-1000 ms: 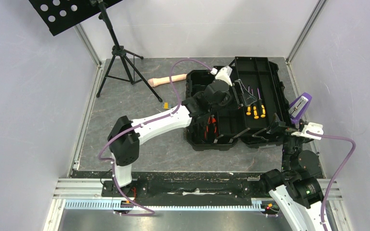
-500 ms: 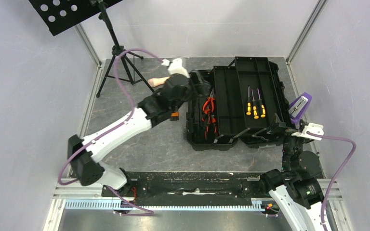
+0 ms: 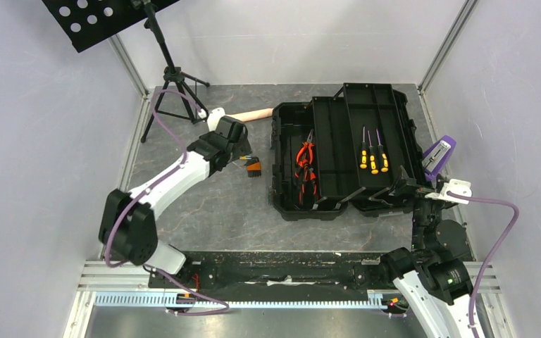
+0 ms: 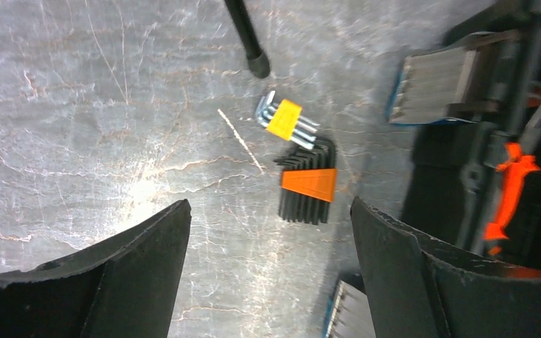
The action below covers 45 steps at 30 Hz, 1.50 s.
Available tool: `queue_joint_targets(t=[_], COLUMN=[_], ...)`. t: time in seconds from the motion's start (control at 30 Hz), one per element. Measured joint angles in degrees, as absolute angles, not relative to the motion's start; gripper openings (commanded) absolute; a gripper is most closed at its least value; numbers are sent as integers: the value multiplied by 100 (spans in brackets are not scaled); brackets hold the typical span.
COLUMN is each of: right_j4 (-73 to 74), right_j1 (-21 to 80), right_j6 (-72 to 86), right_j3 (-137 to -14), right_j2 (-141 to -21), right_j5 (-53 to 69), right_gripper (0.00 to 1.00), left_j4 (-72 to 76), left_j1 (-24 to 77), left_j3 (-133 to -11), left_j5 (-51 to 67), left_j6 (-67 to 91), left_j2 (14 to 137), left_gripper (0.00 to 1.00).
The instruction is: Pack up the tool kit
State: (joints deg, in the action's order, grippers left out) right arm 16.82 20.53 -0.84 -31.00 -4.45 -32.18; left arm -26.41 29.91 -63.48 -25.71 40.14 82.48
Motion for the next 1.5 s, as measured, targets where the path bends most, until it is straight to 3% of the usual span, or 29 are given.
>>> queue_joint_targets(t=[0.33, 0.8, 0.9, 1.1, 1.3, 1.37, 1.5], right_j4=[1682, 1680, 1678, 1675, 1675, 1675, 1678], right_j1=[2053, 2053, 2053, 2053, 2053, 2053, 2053], right_j6=[-91, -242, -266, -285, -285, -285, -283], right_j3=[-3048, -3011, -3011, -3011, -3011, -3011, -3011], right_j2=[-462, -462, -462, -462, -478, -478, -478], right_j5=[-3197, -3247, -3271, -3310, -3308, -3308, -3306], right_gripper=[98, 98, 98, 98, 98, 98, 98], left_j4=[-2797, -2974, -3022, -2956, -2541, -2451, -2121], left_j1=[2936, 2902, 2856, 2779, 2746, 2724, 2655], left_j3=[-7150, -8001, -8036, -7988, -7345, -7135, -6720], left_j5=[-2842, -3264, -3253, -3229, -3177, -3094, -2915], left_j6=[5052, 6285, 6337, 6392, 6394, 6399, 6423], left_j2=[10130, 11375, 11544, 11572, 11024, 10881, 10604], left_gripper=[89, 79, 67, 35, 9, 3, 2])
